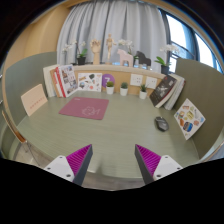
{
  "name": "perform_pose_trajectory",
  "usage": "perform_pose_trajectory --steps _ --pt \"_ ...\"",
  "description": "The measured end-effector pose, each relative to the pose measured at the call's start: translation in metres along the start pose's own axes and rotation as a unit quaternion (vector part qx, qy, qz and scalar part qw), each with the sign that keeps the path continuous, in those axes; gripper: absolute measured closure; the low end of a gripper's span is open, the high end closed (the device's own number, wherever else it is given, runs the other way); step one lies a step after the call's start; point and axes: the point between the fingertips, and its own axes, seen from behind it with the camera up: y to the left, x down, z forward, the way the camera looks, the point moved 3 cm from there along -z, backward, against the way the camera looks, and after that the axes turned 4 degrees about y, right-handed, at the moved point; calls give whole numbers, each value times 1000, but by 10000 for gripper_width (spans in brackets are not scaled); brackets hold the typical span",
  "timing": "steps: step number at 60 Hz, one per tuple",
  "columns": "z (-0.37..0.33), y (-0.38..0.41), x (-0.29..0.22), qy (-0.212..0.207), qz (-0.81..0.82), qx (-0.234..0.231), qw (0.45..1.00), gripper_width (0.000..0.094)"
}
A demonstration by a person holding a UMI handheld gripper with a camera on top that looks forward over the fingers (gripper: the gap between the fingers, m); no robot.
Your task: Arrange mouse
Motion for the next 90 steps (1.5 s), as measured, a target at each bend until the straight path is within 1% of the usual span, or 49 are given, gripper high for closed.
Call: perform_pose_trajectory --steps 5,11,16,22,31,39,42,49,50,52,55,58,59,65,71,72,73,75,82,86,90 --pt "3 -43 26 28 19 27 999 73" --pt "10 -95 43 49 47 56 996 74" --pt "23 -135 47 60 57 76 994 73" --pt "47 -170 38 64 56 87 993 73" --pt "97 -204 13 66 60 84 992 73" --pt "146 -223 -7 72 66 67 993 72" --pt "162 -228 -19 64 71 56 994 84" --pt "191 -237 -39 64 68 39 995 103" --pt "193 -238 -41 66 67 39 995 115" --pt "198 -239 -45 69 66 35 995 171" --pt "203 -240 -48 72 66 28 995 300" --pt "208 -244 -51 73 69 24 995 377" --pt "209 -243 -51 72 69 25 995 426" --pt "210 -244 -51 89 64 26 994 473" --pt "210 -242 -50 119 73 34 990 573" --pt "210 -242 -50 124 74 36 989 569" --pt "210 -242 -50 127 74 39 988 606" --pt "210 -243 -50 134 76 48 987 620" --pt "207 -238 -57 152 89 71 982 620" --pt "192 -229 -86 132 103 81 983 621" --pt "166 -220 -136 89 108 99 985 619"
